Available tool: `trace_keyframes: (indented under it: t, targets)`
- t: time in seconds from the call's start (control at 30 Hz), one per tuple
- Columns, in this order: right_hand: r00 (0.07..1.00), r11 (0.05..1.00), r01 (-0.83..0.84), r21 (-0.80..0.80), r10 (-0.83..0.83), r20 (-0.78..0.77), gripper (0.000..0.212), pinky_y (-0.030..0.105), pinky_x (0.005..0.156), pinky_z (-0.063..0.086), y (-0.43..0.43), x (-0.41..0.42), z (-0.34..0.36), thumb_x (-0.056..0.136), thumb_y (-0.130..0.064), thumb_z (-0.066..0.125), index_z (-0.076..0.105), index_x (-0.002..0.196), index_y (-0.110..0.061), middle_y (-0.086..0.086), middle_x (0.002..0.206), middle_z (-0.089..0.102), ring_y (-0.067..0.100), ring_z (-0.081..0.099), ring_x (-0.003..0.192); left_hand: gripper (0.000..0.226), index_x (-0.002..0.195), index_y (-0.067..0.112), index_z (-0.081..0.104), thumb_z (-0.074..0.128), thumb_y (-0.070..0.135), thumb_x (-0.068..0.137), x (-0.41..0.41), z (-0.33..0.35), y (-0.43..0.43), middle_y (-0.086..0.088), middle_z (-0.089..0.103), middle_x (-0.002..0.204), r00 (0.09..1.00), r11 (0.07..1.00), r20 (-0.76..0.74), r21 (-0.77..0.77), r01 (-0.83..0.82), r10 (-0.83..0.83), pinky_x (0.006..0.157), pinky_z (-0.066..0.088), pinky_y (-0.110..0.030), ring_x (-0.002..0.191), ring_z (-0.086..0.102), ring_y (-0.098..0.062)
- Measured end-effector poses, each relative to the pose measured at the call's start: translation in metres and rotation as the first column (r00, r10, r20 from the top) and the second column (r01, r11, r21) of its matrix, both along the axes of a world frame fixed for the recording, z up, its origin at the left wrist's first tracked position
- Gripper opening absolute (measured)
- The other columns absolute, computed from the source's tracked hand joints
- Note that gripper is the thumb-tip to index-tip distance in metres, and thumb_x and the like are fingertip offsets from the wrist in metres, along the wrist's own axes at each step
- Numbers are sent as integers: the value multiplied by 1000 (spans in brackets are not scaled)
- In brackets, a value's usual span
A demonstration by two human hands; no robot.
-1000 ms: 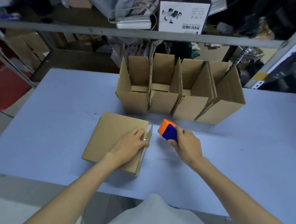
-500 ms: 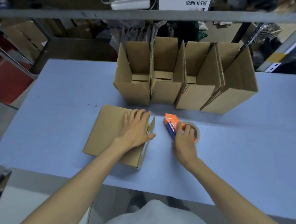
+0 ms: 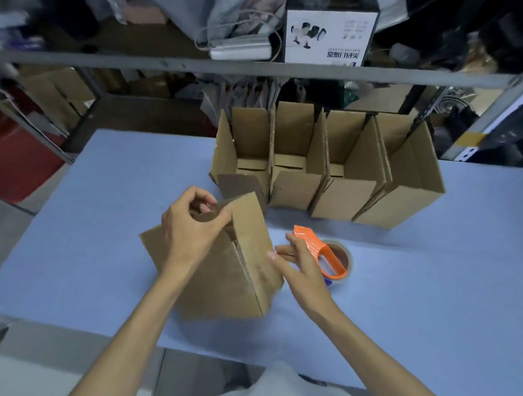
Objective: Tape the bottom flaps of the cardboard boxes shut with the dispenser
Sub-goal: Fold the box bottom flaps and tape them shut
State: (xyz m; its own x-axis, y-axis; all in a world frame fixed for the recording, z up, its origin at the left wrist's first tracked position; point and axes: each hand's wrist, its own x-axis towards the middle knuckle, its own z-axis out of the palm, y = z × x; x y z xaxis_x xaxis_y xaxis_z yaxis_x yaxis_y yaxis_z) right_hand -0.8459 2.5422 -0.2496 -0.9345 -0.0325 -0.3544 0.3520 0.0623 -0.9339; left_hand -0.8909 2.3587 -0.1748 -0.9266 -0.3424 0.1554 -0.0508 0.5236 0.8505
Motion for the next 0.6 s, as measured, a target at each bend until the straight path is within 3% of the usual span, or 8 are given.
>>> trace_keyframes:
  t: [0.07, 0.13, 0.2, 0.3, 0.43, 0.5, 0.6]
  targets:
    - [986, 999, 20, 32, -15, -166, 57, 8, 81, 45, -11, -2, 17, 79, -37, 75, 52, 130, -24, -13, 113, 63, -1, 59, 106, 10, 72, 24, 59, 68, 26, 73, 10, 2, 2, 9, 41, 54, 1000, 999, -22, -36, 17, -18, 56, 36, -21, 51, 41, -8]
    - [962, 991, -3, 137, 40, -272, 58, 4, 87, 39, -16, -2, 26, 76, -47, 74, 55, 128, -30, -23, 118, 58, -9, 51, 112, 13, 72, 24, 58, 64, 17, 82, 20, -2, 10, 8, 36, 52, 999, 992, -41, -124, 24, -29, 53, 32, -20, 52, 40, -11]
    - [972, 985, -21, 171, 59, -225, 57, 8, 93, 35, -14, 4, 24, 78, -51, 72, 53, 129, -35, -25, 126, 52, -10, 45, 118, 17, 72, 20, 60, 60, 12, 88, 29, -6, 15, 8, 37, 56, 998, 991, -60, -133, -22, 15, 56, 33, -26, 56, 41, -12]
    - [992, 993, -50, 108, 62, -114, 62, 27, 97, 44, -8, 20, 17, 73, -58, 72, 54, 127, -34, -19, 127, 54, -2, 51, 114, 18, 72, 18, 63, 56, 14, 88, 25, -1, 10, 3, 44, 61, 979, 986, -122, -12, -167, 165, 58, 34, -28, 60, 43, -15]
    - [968, 982, 1, 189, 46, -248, 49, 30, 92, 47, -3, 18, 24, 66, -57, 74, 63, 109, -38, -23, 112, 61, 2, 56, 109, 29, 76, 15, 64, 53, 35, 93, 16, 9, 1, -13, 46, 66, 970, 970, -44, 63, -235, 238, 56, 31, -27, 62, 43, -20]
    - [951, 978, 14, 210, 52, -304, 47, 31, 95, 44, -1, 6, 32, 66, -51, 77, 65, 110, -37, -23, 110, 60, 3, 54, 110, 41, 75, 18, 63, 50, 55, 89, 20, 11, 1, -8, 47, 66, 987, 986, 42, 62, -157, 155, 58, 33, -27, 64, 44, -16]
    - [942, 962, -42, 268, 128, -309, 50, 33, 101, 38, 0, -6, 39, 69, -41, 82, 65, 117, -37, -12, 114, 53, 9, 49, 114, 52, 72, 26, 65, 58, 77, 65, 28, 11, 5, 9, 57, 62, 964, 997, 263, 71, 13, -31, 61, 41, -28, 65, 54, -8]
